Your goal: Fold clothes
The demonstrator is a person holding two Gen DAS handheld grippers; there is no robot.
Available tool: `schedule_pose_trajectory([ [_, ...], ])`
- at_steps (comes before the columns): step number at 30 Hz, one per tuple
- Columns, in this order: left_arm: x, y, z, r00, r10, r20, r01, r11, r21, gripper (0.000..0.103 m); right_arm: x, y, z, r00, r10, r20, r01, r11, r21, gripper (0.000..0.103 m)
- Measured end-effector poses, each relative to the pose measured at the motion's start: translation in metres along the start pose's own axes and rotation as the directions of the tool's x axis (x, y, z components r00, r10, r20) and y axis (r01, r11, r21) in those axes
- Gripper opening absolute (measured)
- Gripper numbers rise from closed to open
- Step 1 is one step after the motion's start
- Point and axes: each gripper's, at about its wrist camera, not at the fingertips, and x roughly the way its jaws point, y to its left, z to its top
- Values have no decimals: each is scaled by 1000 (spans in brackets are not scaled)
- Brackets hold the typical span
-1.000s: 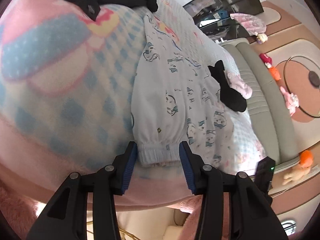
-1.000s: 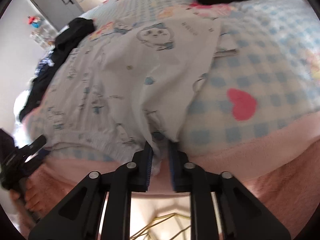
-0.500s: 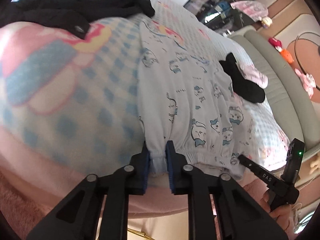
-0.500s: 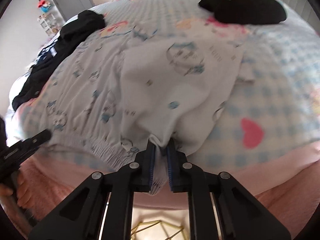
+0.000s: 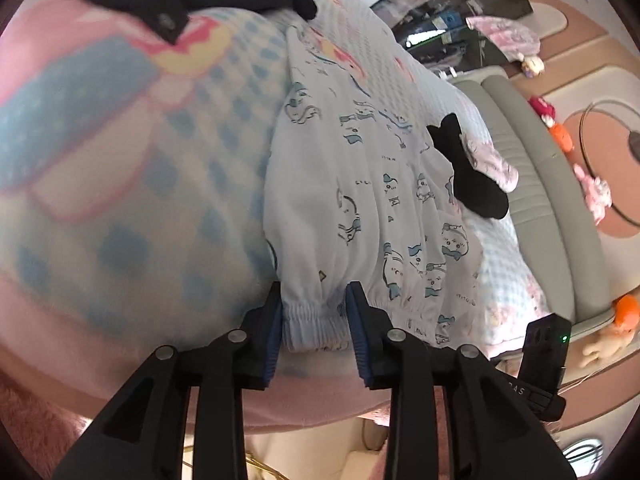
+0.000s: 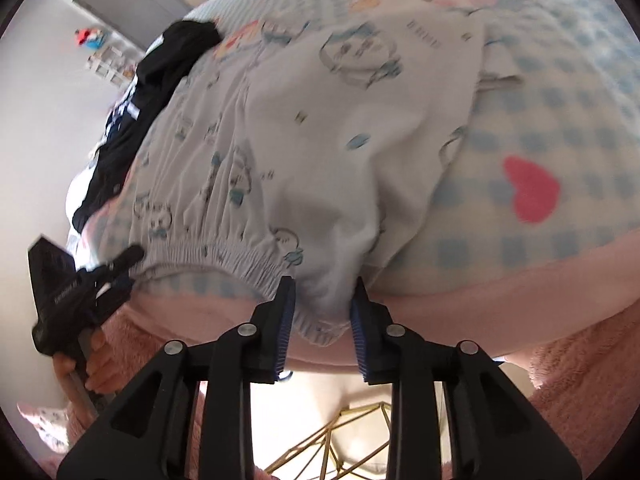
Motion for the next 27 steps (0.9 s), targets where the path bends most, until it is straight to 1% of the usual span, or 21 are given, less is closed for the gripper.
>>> schedule_pose_trajectory([
  [2,2,-6,0,1000,17,3,-18,1000,23,29,6,5,1,1000,-22,15,22,999,-24,32],
  [3,0,-10,-1,999,32,15,-32,999,39,25,10,7,1,999,-34,25,35,999,-35,27],
  [4,-3,-13,-3,999,44,27,-46,997,55,18,12,8,1,998,-50,25,51,998,-35,23],
  [6,-9,-21,-5,996,70,45,-74,994,79,14,7,12,1,995,-80,55,83,995,-54,9],
  [8,-16,-26,-5,993,96,61,-102,990,96,12,-2,17,1,988,-116,97,125,988,-89,6],
  [10,-21,-29,-4,993,100,67,-106,990,93,11,-12,18,3,978,-160,138,174,979,-103,6],
  [12,-27,-34,-4,993,90,78,-98,990,103,11,-27,15,8,961,-211,180,230,968,-97,6],
  [14,-32,-40,-6,993,75,86,-85,989,119,11,-44,12,12,950,-217,223,242,966,-91,6],
  [15,-33,-43,-7,994,70,87,-81,989,127,11,-50,13,14,948,-212,236,238,967,-87,6],
  [16,-32,-44,-9,993,84,89,-95,987,133,11,-54,12,14,956,-190,222,215,972,-93,6],
  [17,-30,-43,-10,990,110,91,-122,984,133,11,-52,10,14,971,-157,179,176,980,-94,6],
  [18,-27,-39,-10,989,124,83,-133,984,122,11,-51,8,12,982,-123,141,135,987,-85,7],
  [20,-20,-27,-11,990,133,56,-137,987,80,12,-44,1,2,996,-40,78,45,997,-61,8],
  [21,-19,-21,-10,992,120,46,-123,990,63,12,-40,-1,-3,999,-17,52,19,999,-48,14],
  [23,-18,-13,-9,995,94,35,-95,995,35,14,-26,-4,-12,1000,-11,13,11,1000,-19,25],
  [24,-18,-11,-8,996,88,30,-89,996,28,14,-21,-5,-15,1000,-12,3,12,1000,-3,28],
  [25,-17,-8,-8,996,84,25,-84,996,24,15,-17,-8,-17,1000,2,-4,-2,1000,19,28],
  [26,-17,-8,-7,996,83,22,-84,996,23,15,-13,-11,-19,999,39,-7,-39,998,46,28],
  [27,-16,-7,-7,997,79,18,-79,997,25,15,-9,-13,-19,999,54,-6,-53,997,62,32],
])
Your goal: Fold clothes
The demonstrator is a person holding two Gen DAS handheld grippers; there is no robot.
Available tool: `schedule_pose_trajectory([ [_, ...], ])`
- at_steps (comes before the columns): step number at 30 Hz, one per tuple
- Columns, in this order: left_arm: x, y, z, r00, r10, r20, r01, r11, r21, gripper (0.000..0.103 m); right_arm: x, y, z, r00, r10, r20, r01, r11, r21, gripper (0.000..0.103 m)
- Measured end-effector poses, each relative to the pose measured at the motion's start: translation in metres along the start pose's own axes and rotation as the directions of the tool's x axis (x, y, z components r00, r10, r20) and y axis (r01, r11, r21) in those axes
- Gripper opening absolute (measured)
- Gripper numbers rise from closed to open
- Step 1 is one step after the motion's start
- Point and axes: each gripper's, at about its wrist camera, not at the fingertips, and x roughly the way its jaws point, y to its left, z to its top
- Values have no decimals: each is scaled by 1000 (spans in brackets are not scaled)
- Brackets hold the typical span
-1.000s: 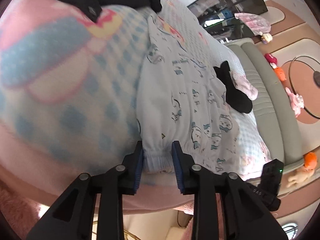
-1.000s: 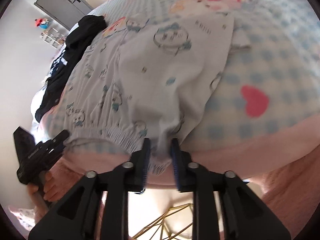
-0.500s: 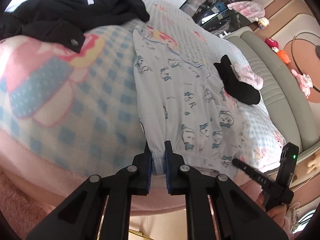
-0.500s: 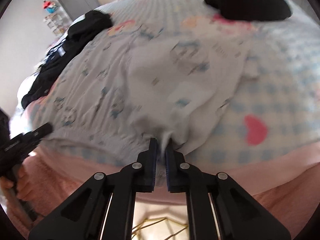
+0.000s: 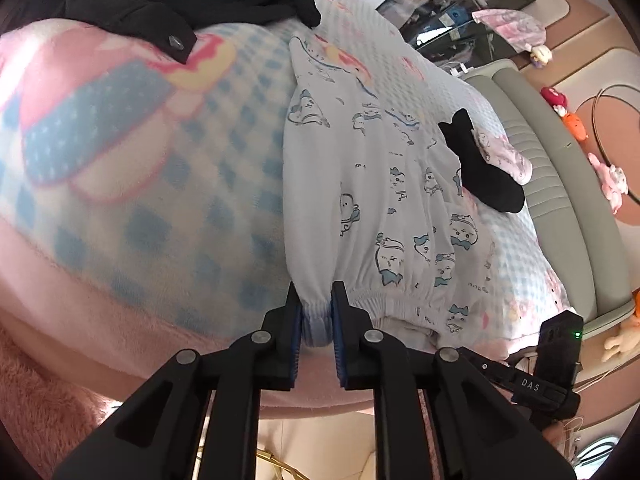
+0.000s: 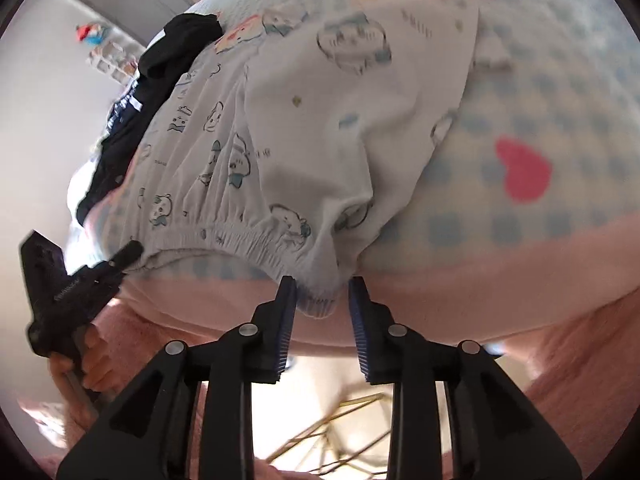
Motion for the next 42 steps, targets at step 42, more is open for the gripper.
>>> schedule_pose_trajectory([
  [42,-3,-64,8,996,88,32,-94,959,268,24,-48,25,5,934,-259,246,287,954,-85,17],
])
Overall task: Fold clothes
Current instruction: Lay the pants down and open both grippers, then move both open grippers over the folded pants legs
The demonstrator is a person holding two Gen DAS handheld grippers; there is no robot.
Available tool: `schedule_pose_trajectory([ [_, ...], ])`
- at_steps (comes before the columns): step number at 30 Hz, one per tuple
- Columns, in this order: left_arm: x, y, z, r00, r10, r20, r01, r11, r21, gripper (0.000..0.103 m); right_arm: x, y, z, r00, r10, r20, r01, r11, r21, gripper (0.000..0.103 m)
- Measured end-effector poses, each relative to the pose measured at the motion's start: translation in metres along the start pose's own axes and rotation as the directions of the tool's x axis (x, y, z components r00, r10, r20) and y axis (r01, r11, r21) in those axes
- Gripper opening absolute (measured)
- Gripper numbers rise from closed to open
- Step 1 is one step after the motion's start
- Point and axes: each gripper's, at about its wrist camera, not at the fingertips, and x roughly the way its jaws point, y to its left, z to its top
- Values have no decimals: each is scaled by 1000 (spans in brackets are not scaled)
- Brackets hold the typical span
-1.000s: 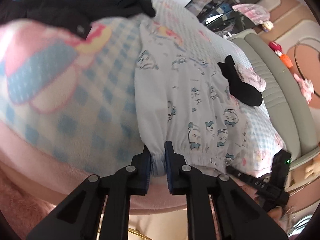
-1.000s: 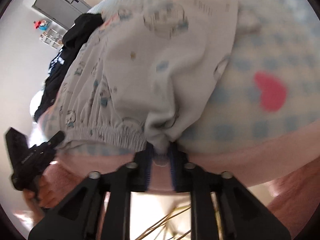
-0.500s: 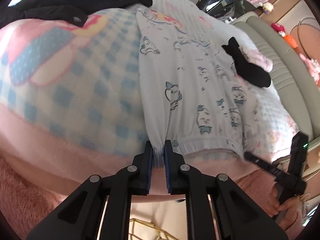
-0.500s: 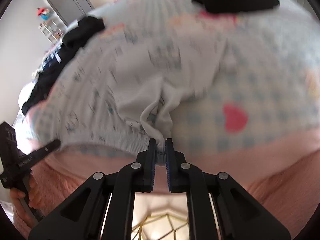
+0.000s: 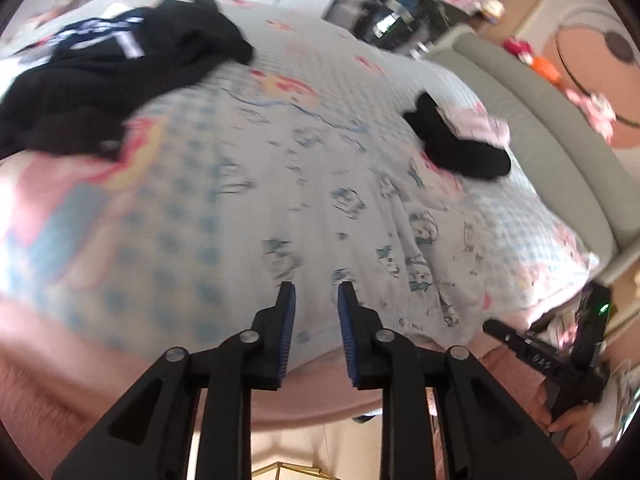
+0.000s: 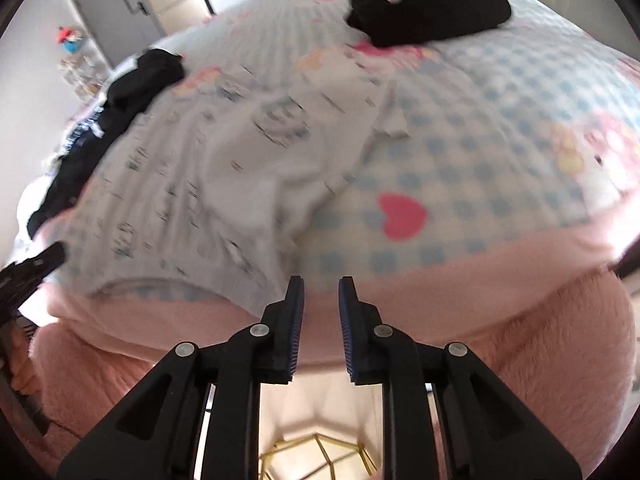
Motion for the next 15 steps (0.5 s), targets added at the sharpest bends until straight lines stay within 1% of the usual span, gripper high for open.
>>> schedule_pose_trajectory([
  [1,11,-5,2,1000,5,-28,-4,1000,12,24,2,5,4,1000,18,-1,-18,1000,-15,18],
  [3,39,-9,-1,990,56,-128,-54,998,16,24,10,10,9,998,65,-13,-65,998,-24,20],
  [4,46,-8,-5,982,89,-168,-88,996,15,24,16,11,8,998,61,-33,-62,998,-26,21],
  [6,51,-5,-13,972,112,-209,-112,994,12,24,28,9,7,996,31,-80,-34,999,-27,21],
  [9,36,-11,-6,974,96,-203,-90,995,37,25,26,-13,4,994,47,-97,-46,999,22,21],
  [10,31,-15,1,979,77,-187,-69,996,48,25,24,-21,7,993,52,-102,-48,998,41,21],
  [12,27,-25,17,989,27,-149,-18,998,61,26,19,-35,24,995,57,-80,-52,996,67,23],
  [13,27,-31,27,991,4,-131,5,998,66,29,16,-39,34,997,48,-58,-44,996,73,24],
  [14,32,-37,40,993,-10,-117,18,998,67,31,13,-42,47,999,41,-28,-38,996,77,28],
  [15,40,-44,53,994,-16,-108,24,997,68,38,10,-43,61,999,33,4,-33,996,80,36],
])
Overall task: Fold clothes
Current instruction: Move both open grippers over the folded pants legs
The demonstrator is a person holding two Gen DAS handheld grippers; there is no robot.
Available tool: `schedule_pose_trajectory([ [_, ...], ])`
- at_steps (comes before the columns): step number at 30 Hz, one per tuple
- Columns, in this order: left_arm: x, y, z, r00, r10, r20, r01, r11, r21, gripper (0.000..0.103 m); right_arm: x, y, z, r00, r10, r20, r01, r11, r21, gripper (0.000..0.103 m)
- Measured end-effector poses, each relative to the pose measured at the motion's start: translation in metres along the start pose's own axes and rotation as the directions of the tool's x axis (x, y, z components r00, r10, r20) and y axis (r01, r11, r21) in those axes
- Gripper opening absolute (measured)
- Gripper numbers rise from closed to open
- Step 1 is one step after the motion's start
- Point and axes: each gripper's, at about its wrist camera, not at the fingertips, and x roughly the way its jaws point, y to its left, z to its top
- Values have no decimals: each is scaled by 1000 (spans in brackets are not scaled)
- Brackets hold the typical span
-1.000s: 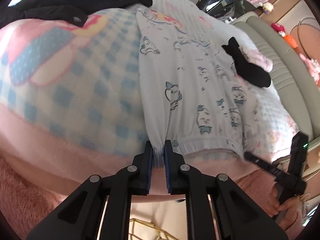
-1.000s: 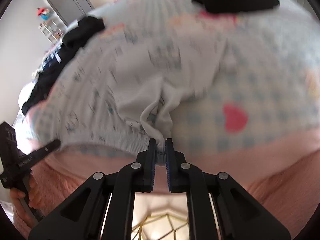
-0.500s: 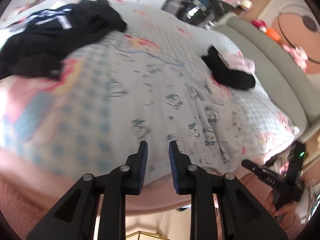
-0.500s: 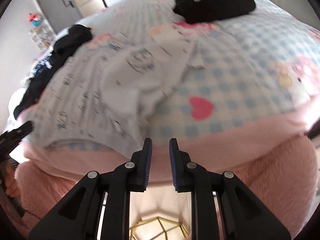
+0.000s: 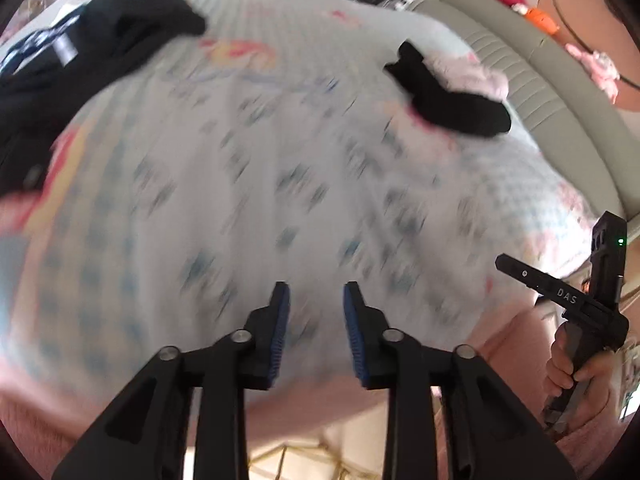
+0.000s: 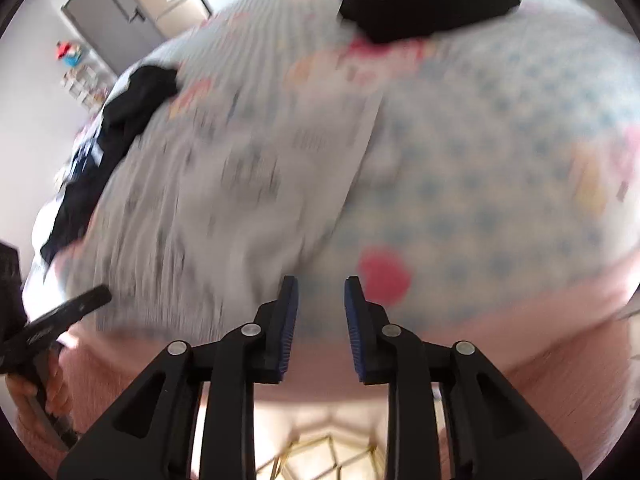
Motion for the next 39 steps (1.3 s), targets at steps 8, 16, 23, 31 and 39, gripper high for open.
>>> schedule_pose_trajectory([
  [8,67,-59,93,999,29,23,-31,997,74,53,37,-19,67,992,-125,-6,126,991,53,62],
  [16,135,-87,124,990,125,-59,-114,981,157,27,71,-41,77,984,-164,-75,169,983,74,63],
  [23,102,-74,113,996,82,40,-86,992,93,12,69,-39,79,997,2,-82,3,998,58,19],
  [31,55,-37,67,988,95,125,-99,995,26,12,35,-4,54,988,119,-98,-122,992,-19,17],
  [39,58,8,30,990,143,-17,-143,987,-67,22,44,0,1,968,85,-237,-98,994,-45,17],
])
